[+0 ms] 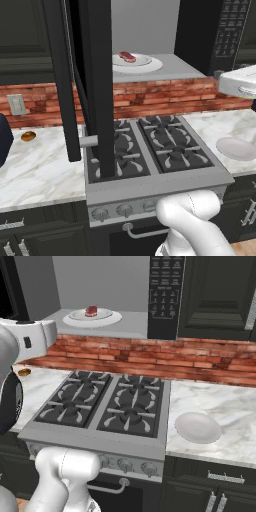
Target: Pick the steak from the counter and place it in the microwave. Then turn on the microwave.
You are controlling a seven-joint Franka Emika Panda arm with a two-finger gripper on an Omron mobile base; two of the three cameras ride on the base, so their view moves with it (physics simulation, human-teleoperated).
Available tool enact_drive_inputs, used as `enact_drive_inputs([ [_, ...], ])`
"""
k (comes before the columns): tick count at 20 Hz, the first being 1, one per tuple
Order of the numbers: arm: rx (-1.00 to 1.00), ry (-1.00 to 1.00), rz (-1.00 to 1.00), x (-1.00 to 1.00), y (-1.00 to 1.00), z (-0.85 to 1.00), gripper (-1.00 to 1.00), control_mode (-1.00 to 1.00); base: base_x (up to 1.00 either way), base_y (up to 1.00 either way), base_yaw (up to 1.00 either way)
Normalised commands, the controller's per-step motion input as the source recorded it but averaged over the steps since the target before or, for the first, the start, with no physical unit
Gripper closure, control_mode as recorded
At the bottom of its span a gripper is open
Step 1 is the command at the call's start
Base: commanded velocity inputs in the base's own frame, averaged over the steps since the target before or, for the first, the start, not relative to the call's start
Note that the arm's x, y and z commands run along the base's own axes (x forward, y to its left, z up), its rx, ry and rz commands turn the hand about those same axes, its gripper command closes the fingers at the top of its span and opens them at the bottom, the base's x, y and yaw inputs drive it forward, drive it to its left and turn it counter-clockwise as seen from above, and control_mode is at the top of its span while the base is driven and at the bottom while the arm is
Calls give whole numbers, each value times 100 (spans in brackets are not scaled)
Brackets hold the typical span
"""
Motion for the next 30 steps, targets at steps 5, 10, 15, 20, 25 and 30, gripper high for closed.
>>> enact_drive_inputs([
  [5, -11, -20, 26, -33, -6, 0, -100, -100, 0, 0, 0],
  [10, -15, -23, 25, -35, 0, 0, -100, -100, 0, 0, 0],
  [15, -17, -18, 24, -25, 0, 0, -100, -100, 0, 0, 0],
  [20, -23, -21, 19, -25, 1, 0, -100, -100, 0, 0, 0],
  [25, -16, -7, 4, -40, 3, 1, -100, -100, 0, 0, 0],
  [30, -11, -3, -3, -48, 3, 0, -100, -100, 0, 0, 0],
])
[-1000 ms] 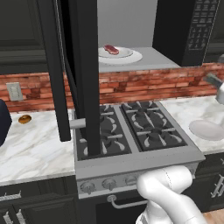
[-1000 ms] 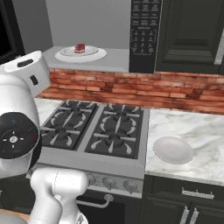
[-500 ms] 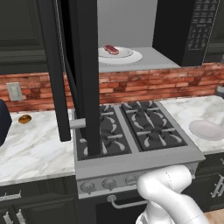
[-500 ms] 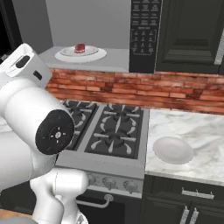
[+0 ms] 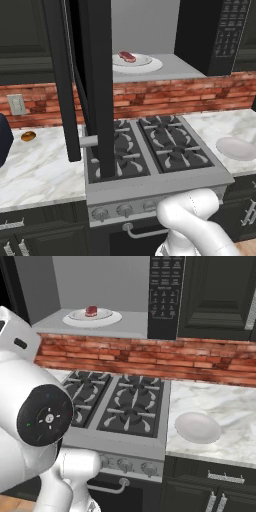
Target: Pick the steak from the counter and place it in the microwave. Then turn on the microwave.
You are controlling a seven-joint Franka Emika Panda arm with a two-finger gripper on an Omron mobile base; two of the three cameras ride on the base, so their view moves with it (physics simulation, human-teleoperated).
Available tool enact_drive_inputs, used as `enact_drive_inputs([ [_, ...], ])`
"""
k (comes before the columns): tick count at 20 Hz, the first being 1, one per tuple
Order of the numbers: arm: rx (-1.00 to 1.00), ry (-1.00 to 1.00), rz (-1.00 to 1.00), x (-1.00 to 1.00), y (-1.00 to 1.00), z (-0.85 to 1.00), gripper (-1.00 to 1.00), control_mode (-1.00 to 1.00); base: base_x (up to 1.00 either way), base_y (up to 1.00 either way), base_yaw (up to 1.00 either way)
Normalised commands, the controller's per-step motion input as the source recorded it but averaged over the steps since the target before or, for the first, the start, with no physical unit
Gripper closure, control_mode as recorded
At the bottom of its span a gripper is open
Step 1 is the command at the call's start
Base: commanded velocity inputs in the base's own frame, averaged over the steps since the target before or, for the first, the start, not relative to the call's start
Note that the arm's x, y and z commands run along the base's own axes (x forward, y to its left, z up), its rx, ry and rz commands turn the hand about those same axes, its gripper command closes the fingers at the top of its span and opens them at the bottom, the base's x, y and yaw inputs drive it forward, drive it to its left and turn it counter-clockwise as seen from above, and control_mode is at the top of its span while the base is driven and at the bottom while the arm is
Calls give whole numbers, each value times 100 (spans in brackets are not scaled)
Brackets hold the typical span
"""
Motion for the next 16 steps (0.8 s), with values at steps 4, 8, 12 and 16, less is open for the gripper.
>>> enact_drive_inputs([
  [4, -6, 0, -10, -40, 12, 0, -100, -100, 0, 0, 0],
  [8, -12, -1, 0, -19, 24, -11, -100, -100, 0, 0, 0],
  [12, -9, -15, 3, -12, 27, -9, -100, -100, 0, 0, 0],
  [16, -8, -17, 12, -15, 11, -6, -100, -100, 0, 0, 0],
])
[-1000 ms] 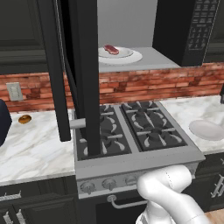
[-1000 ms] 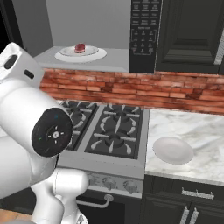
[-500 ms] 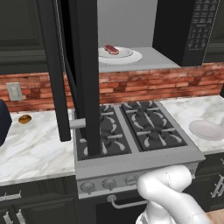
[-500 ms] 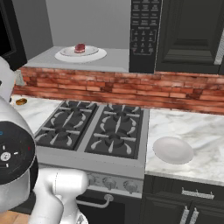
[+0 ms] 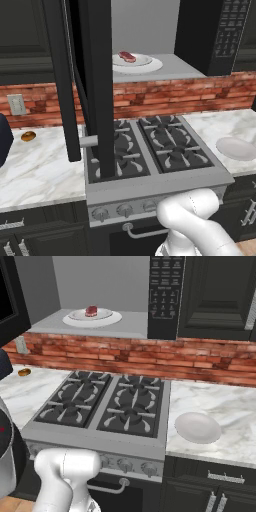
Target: Pick the steak from the counter and place it in the microwave. Then turn on the microwave.
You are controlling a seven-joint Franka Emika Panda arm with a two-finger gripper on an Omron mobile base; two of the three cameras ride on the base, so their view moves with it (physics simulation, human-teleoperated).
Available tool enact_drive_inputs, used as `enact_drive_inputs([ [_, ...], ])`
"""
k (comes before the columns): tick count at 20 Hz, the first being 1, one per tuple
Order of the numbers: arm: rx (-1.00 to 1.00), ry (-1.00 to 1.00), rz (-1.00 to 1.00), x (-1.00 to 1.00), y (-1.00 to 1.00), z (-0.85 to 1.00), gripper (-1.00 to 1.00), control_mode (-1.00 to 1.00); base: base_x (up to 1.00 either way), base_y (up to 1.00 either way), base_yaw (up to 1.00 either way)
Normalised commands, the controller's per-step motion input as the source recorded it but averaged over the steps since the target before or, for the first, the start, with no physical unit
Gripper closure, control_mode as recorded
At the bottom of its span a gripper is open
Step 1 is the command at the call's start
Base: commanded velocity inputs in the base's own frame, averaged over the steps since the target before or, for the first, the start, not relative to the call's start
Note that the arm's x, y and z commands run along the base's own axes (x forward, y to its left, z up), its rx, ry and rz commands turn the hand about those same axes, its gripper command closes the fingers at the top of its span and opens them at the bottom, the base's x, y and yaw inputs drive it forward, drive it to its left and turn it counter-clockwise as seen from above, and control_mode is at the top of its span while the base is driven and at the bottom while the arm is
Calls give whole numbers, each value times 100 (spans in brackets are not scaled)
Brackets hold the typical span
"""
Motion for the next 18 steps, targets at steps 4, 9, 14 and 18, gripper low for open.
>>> enact_drive_inputs([
  [4, -10, -23, 6, -19, 19, -6, -100, -100, 0, 0, 0],
  [9, -10, -26, 0, -21, 25, -6, -100, -100, 0, 0, 0],
  [14, 0, -11, -2, -29, 24, 0, -100, -100, 0, 0, 0],
  [18, -1, -8, 0, -23, 20, -1, -100, -100, 0, 0, 0],
])
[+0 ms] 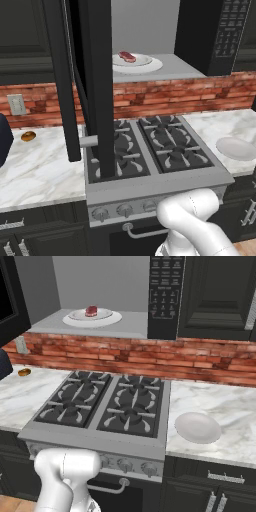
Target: Pick the steak from the counter and place it in the microwave. Then turn on the microwave.
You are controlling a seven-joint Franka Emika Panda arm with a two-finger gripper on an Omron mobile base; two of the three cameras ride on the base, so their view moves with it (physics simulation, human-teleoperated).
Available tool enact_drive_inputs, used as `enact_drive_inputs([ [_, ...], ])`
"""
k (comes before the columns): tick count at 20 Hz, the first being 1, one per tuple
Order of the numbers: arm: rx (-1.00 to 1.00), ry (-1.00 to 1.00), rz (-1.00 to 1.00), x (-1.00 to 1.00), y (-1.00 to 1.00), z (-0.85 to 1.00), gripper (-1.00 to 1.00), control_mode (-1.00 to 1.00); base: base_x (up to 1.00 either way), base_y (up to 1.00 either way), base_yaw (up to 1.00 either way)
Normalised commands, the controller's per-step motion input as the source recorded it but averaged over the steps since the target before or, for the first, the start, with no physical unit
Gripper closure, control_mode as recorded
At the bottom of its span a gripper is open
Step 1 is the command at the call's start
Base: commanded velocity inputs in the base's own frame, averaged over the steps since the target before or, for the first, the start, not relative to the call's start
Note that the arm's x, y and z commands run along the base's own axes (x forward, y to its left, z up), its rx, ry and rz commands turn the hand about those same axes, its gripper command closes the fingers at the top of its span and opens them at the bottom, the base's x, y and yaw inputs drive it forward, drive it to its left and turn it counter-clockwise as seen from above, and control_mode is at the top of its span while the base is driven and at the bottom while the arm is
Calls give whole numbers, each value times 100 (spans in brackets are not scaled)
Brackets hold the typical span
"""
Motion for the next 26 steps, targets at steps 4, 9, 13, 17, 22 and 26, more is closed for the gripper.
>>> enact_drive_inputs([
  [4, -1, -7, 0, -20, 18, 0, -100, -100, 0, 0, 0],
  [9, -5, -10, -3, -17, 17, -3, -100, -100, 0, 0, 0],
  [13, -10, -12, -9, -2, 27, -10, -100, -100, 0, 0, 0],
  [17, -8, -15, -7, -3, 30, -8, -100, -100, 0, 0, 0],
  [22, -7, -20, -6, -5, 25, -2, -100, -100, 0, 0, 0],
  [26, -4, -22, -6, -20, 18, 0, -100, -100, 0, 0, 0],
])
